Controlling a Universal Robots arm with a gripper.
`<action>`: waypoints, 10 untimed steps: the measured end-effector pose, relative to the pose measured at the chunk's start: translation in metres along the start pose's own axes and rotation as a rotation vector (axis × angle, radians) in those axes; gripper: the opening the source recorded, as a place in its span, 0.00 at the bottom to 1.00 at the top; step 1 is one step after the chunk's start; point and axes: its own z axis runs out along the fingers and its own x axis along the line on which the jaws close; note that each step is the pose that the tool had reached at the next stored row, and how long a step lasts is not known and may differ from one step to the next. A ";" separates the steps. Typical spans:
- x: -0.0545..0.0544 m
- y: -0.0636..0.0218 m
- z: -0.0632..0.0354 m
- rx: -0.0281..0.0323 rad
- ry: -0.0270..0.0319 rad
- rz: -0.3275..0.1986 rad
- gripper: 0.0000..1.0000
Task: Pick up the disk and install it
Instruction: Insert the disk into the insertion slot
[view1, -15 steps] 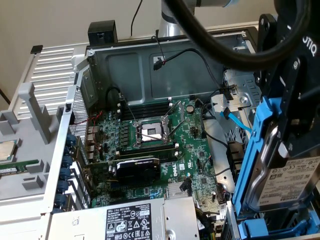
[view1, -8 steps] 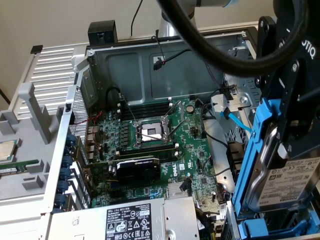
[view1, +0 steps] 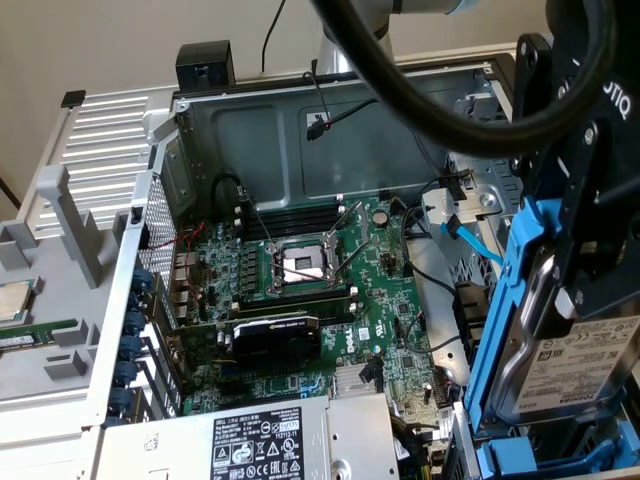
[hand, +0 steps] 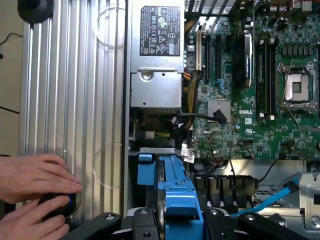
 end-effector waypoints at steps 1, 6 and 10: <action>0.000 0.0000 0.0001 0.0001 -0.0001 0.000 0.37; 0.001 -0.0001 0.0001 0.0002 -0.0005 0.000 0.37; 0.002 -0.0001 0.0000 0.0007 -0.0004 0.000 0.37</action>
